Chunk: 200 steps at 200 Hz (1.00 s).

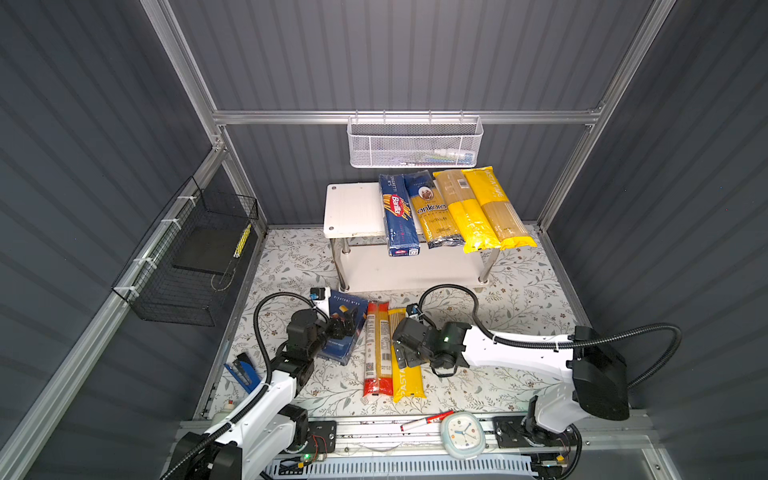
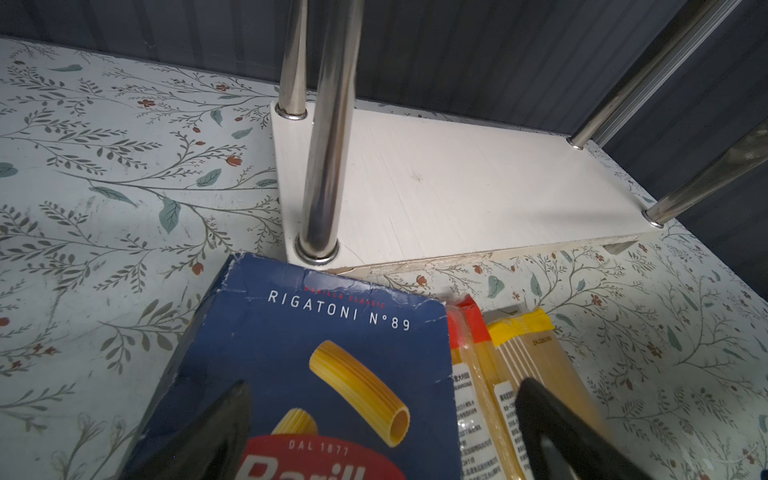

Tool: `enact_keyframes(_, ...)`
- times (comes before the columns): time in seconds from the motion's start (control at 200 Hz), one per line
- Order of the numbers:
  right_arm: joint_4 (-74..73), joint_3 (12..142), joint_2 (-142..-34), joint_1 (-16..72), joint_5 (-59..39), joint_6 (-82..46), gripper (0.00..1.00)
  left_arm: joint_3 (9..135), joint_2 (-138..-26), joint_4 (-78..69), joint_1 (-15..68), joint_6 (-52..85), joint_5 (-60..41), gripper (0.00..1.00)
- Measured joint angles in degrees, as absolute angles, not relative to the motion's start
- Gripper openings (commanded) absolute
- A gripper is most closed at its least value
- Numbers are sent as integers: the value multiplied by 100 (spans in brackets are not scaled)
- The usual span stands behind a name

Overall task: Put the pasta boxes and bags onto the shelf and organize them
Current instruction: 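Move the right gripper over the yellow Pastatime spaghetti bag and lower it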

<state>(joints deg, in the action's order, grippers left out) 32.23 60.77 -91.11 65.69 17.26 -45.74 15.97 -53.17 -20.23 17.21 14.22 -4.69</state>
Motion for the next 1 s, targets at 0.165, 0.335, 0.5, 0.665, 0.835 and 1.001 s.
enact_keyframes(0.165,3170,6064,-9183,6569,1599,-4698,99,1597,-5332,-2027,1721,1422,-467,100)
enact_keyframes(0.335,2941,6034,-9325,6567,1417,-4762,99,1597,-5459,-2038,1721,1424,-473,99)
enact_keyframes(0.5,2797,6034,-9699,6569,1219,-4807,99,1599,-5428,-2038,1721,1422,-493,99)
enact_keyframes(0.665,2770,6034,-9854,6569,1131,-4801,99,1599,-5358,-2038,1721,1422,-491,100)
enact_keyframes(0.835,2893,6034,-9929,6567,1153,-4803,99,1599,-5358,-2036,1721,1422,-491,100)
enact_keyframes(1.001,2781,5789,-9810,6506,1160,-4849,99,1599,-5358,-2036,1721,1422,-491,100)
